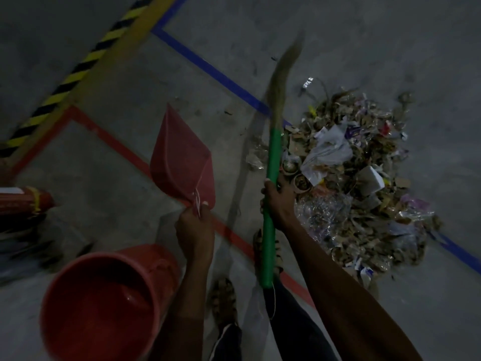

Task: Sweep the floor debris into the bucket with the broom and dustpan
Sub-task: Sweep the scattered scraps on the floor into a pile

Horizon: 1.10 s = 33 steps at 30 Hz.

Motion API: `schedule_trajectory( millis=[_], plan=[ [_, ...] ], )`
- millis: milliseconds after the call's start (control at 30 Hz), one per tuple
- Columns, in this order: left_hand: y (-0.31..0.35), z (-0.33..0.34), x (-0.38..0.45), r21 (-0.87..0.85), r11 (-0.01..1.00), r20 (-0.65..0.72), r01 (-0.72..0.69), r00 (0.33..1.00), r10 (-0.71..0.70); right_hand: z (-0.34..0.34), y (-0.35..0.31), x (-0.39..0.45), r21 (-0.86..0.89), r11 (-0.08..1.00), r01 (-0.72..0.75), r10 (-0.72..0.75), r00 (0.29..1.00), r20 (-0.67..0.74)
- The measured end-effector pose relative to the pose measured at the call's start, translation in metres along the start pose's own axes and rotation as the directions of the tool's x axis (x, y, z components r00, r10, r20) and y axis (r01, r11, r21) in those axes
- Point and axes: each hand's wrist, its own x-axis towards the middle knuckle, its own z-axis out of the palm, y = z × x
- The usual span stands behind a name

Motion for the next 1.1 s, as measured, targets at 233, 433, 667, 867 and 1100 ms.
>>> schedule_trajectory(
  millis=[233, 433, 667, 867, 1100],
  plan=[
    [-0.03, -0.012, 0.008, 0.009, 1.0, -0.039, -0.002, 0.999, 0.002, 0.055, 0.001, 0.02, -0.083, 0.977, -0.196, 0.211, 0.941, 0.265],
    [-0.052, -0.02, 0.004, 0.007, 0.999, -0.01, -0.035, 0.999, 0.035, 0.04, 0.033, 0.006, -0.045, 0.936, -0.348, 0.351, 0.927, 0.134],
    [-0.066, -0.039, -0.02, -0.034, 0.998, 0.07, -0.061, 0.996, 0.064, -0.025, 0.058, -0.053, -0.026, 0.961, -0.276, 0.273, 0.958, -0.084],
    [-0.078, -0.064, -0.044, -0.016, 0.995, 0.129, -0.099, 0.986, 0.101, -0.052, 0.065, -0.128, -0.201, 0.978, -0.056, 0.026, 0.989, -0.148],
    [-0.105, -0.073, -0.064, 0.024, 0.991, 0.14, -0.132, 0.982, 0.127, -0.04, 0.084, -0.156, -0.296, 0.951, -0.088, 0.109, 0.993, 0.055]
  ],
)
